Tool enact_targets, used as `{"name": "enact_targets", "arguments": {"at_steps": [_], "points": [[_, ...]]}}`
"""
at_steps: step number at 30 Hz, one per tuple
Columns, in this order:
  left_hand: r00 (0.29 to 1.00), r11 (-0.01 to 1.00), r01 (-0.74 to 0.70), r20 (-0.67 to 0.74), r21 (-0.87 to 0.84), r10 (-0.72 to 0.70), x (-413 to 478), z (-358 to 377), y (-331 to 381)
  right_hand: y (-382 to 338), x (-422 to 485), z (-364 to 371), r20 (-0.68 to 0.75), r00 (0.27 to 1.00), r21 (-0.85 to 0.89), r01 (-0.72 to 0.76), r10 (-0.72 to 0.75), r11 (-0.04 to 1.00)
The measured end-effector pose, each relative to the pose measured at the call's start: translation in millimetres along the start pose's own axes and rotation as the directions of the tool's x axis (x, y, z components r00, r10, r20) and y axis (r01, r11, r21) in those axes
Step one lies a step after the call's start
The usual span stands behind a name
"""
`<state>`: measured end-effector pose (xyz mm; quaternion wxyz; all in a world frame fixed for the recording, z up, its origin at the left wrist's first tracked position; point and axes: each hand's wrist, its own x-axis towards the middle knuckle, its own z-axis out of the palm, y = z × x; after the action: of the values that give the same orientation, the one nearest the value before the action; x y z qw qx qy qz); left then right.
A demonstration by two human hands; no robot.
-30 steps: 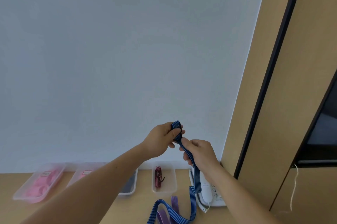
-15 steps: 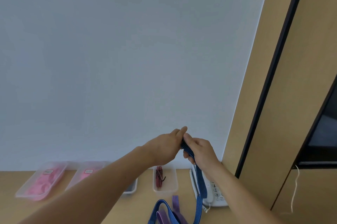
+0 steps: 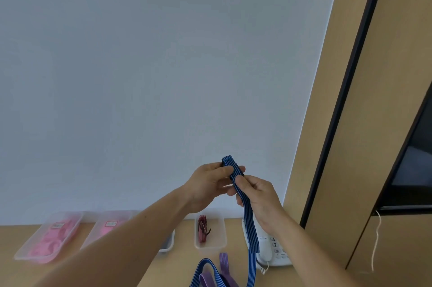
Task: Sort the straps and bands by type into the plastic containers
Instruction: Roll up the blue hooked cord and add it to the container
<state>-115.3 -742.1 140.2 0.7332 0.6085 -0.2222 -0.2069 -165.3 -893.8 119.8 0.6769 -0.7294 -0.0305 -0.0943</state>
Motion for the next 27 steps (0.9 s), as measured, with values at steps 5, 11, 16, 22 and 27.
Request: {"name": "enact_targets", "arguments": {"at_steps": [5, 11, 16, 22, 27], "points": [[0.992, 0.994, -0.101, -0.078, 0.044, 0.104, 6, -1, 0, 3, 2, -3, -0.093, 0.990, -0.061, -0.113, 0.107, 0.992], [0.979, 0.944, -0.125, -0.116, 0.306, 0.167, 13, -8, -1, -1, 4, -1, -0.114, 0.981, -0.124, -0.170, 0.156, 0.978], [0.945, 0.697, -0.206, -0.045, 0.687, 0.324, 16, -11, -10, -7, 7, 0, -0.094, 0.981, -0.026, -0.173, 0.170, 0.984], [0.827, 0.166, -0.388, 0.264, 0.906, 0.496, 18, -21, -24, -10, 11, 2, -0.064, 0.990, -0.014, -0.124, 0.123, 0.992], [0.725, -0.059, -0.434, 0.386, 0.899, 0.571, 22, -29, -30, -6, 11, 3, -0.044, 0.997, 0.000, -0.067, 0.067, 0.998]]}}
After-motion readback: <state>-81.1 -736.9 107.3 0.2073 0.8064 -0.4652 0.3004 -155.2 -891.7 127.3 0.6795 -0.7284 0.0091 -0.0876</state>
